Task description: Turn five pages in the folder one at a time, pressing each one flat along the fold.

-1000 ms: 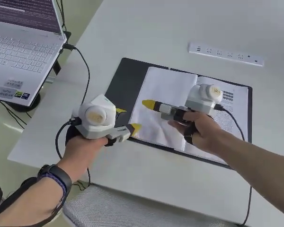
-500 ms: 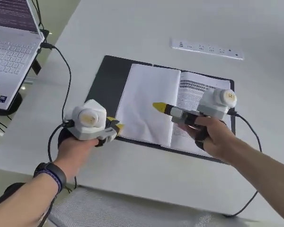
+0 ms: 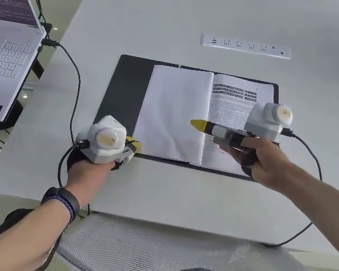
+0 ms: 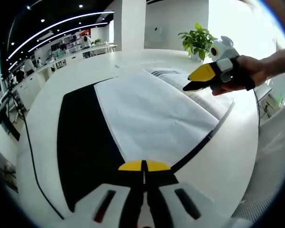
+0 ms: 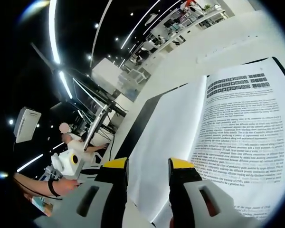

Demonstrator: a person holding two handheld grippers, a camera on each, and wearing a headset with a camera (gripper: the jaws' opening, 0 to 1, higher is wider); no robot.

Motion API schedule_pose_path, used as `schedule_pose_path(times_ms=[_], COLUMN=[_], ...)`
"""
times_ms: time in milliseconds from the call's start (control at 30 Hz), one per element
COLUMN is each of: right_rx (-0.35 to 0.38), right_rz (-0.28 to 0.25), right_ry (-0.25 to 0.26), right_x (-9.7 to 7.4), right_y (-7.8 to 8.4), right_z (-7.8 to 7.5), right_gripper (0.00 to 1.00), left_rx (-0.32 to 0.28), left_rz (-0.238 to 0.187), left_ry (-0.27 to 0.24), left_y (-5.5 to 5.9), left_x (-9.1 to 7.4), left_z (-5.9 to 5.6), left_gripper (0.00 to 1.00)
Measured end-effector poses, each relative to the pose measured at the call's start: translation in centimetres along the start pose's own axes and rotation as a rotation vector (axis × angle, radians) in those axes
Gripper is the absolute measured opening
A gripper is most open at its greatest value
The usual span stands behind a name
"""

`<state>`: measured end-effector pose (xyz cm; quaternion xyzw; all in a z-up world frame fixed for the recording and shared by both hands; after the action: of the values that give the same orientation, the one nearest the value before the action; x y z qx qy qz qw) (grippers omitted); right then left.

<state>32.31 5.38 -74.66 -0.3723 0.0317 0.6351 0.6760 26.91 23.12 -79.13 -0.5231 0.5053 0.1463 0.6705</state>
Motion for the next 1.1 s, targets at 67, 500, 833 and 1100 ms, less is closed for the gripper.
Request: schedule_pose_path(times_ms=[67,500,833,1100], right_rx=[-0.004,-0.01,0.057,0.106], right_rz=[0.012,-0.016,-0.039,-0.086], right_ry=[0.005,0.025,0.049,0.047], right_x=[0.1,0.4,1.1,1.2], right_y=[0.2,-2.8,-3.4,-3.2], right_z=[-0.5,-2.0,-4.1,-4.9], right_gripper=[0.29,0.25,0.13,0.0], left_rx=[-0.007,-0.045,-0.058,-0.063], left_rz=[-0.002,-0.012,-0.004,-0.003], left_ry=[0.001,0.009,0.018,0.02], left_y=[0.0,-0.1,-0.1,-0.2], left_x=[-0.2,-1.1,-1.0,-0.9], left_z=[-0.2,-0.8,-0.6,-0.5], left_gripper=[0.0,0.0,0.0,0.0])
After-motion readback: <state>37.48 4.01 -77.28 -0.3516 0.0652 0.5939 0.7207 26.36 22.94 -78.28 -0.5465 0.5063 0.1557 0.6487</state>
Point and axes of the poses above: the centre of the closed fingertips' face, and the gripper's own axes: x roughly forward along the fingers, z roughly to its left, y roughly out of its underside, the point moved 4 cm from there along -x, roughly backward along the fingers, and after that the axes turned 14 degrees about z, right-handed, at the moved point
